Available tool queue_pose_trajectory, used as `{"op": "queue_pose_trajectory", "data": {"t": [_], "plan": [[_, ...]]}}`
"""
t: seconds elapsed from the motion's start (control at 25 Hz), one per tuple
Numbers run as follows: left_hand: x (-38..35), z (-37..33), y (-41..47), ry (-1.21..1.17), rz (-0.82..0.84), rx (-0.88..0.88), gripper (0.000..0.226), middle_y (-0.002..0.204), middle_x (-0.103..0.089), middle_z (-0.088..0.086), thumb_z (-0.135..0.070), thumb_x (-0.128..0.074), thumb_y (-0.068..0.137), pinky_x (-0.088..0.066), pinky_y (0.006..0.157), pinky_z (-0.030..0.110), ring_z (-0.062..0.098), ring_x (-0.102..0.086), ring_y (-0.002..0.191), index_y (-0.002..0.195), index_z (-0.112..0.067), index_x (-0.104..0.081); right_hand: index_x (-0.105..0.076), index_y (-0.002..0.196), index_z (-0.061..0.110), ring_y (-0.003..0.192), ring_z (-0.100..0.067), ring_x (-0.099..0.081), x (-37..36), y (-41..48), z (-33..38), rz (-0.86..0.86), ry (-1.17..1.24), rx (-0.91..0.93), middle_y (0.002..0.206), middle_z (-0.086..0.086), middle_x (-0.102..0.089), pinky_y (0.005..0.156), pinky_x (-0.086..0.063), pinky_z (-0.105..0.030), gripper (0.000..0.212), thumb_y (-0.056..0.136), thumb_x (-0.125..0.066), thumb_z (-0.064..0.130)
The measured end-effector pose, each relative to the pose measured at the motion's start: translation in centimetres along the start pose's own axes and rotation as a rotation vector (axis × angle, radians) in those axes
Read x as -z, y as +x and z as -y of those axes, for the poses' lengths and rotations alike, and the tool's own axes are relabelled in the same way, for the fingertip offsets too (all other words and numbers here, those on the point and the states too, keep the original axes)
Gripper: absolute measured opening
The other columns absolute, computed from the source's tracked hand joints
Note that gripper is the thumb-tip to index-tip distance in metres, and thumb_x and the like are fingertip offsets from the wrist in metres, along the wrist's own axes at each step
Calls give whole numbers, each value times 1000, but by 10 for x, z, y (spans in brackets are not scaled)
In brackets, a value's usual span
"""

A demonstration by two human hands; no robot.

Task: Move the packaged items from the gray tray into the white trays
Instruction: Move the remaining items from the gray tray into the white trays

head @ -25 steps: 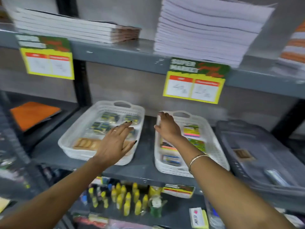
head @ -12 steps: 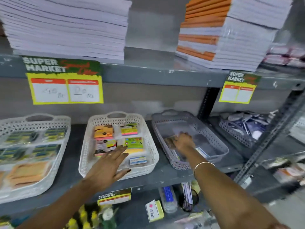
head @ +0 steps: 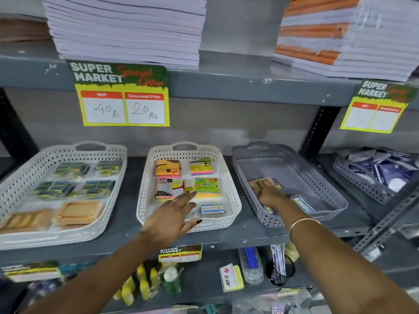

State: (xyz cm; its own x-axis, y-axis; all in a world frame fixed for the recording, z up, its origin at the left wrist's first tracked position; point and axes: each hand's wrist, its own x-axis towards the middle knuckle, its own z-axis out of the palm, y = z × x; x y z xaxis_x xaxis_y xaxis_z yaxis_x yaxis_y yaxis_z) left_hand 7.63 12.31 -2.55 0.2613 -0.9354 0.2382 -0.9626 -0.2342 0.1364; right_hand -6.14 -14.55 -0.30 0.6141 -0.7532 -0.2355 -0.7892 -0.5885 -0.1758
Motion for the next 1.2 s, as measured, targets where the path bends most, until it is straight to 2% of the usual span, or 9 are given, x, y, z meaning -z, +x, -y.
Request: {"op": "queue_pose_trajectory", "data": {"t": [0.12, 0.28, 0.48, 0.64, 0.76, 0.88, 1.0, 1.12, 1.2], "plan": [[1, -1, -1, -26, -9, 7, 101, 151, -29, 0, -75, 12, 75, -35, 104, 38, 20, -32, 135, 131, -15, -46, -20, 150, 2, 144, -31, -27, 0, -6, 4, 8, 6, -19, 159, -20, -16, 112, -30, -33, 52, 99, -32, 3], [2, -4, -1, -31, -5, 19, 103, 153, -23, -3, -76, 16, 72, -30, 107, 37, 17, -23, 139, 138, -17, -37, -37, 142, -1, 125, -33, -51, -4, -3, 1, 70, 14, -78, 148, -23, -40, 78, -37, -28, 45, 97, -34, 2], [9, 9, -20, 60, -3, 47, 83, 144, -42, 5, -65, 2, 87, -33, 106, 41, 22, -37, 133, 128, -17, -51, -49, 136, 5, 125, -32, -51, -5, -4, -5, 116, 3, -78, 144, -17, -47, 98, -44, -35, 40, 99, -40, 15], [12, 32, -65, 80, -6, 219, 73, 137, -50, 9, -57, -5, 94, -21, 104, 37, 26, -44, 127, 122, -14, -56, -54, 123, 6, 99, -31, -63, 3, -5, 0, -102, 182, -246, 123, -18, -61, 76, -52, -33, 36, 90, -56, 20], [7, 38, -79, 101, -51, 288, 72, 136, -51, 10, -55, -4, 95, -23, 104, 37, 25, -43, 127, 125, -12, -53, -43, 133, 4, 118, -35, -55, 20, -4, 18, -244, 129, -321, 134, -19, -51, 91, -50, -40, 50, 92, -56, 30], [-1, 40, -81, 94, -64, 309, 72, 137, -50, 9, -57, -4, 93, -39, 101, 42, 22, -37, 131, 127, -12, -49, -32, 142, 5, 128, -37, -45, 29, -5, 53, -340, 113, -185, 143, -22, -39, 99, -47, -46, 67, 89, -60, 34], [-4, 43, -82, 97, -86, 283, 71, 138, -49, 9, -60, -5, 91, -39, 100, 45, 22, -32, 133, 129, -13, -42, -41, 135, 11, 124, -33, -49, 24, -7, 91, -372, 199, 125, 137, -15, -45, 97, -49, -43, 58, 85, -65, 28], [-5, 47, -84, 108, -80, 237, 73, 140, -45, 8, -64, -4, 88, -38, 102, 43, 21, -25, 137, 130, -14, -38, -53, 110, 9, 114, -31, -54, 5, -12, 117, -93, 120, 484, 122, -14, -52, 94, -49, -39, 36, 78, -68, 17], [-6, 51, -85, 123, -73, 227, 73, 141, -44, 8, -65, -4, 88, -38, 102, 42, 20, -22, 138, 130, -15, -37, -53, 115, 3, 112, -32, -53, -9, -16, 124, 61, -21, 575, 120, -16, -52, 93, -48, -39, 41, 78, -68, 13]]}}
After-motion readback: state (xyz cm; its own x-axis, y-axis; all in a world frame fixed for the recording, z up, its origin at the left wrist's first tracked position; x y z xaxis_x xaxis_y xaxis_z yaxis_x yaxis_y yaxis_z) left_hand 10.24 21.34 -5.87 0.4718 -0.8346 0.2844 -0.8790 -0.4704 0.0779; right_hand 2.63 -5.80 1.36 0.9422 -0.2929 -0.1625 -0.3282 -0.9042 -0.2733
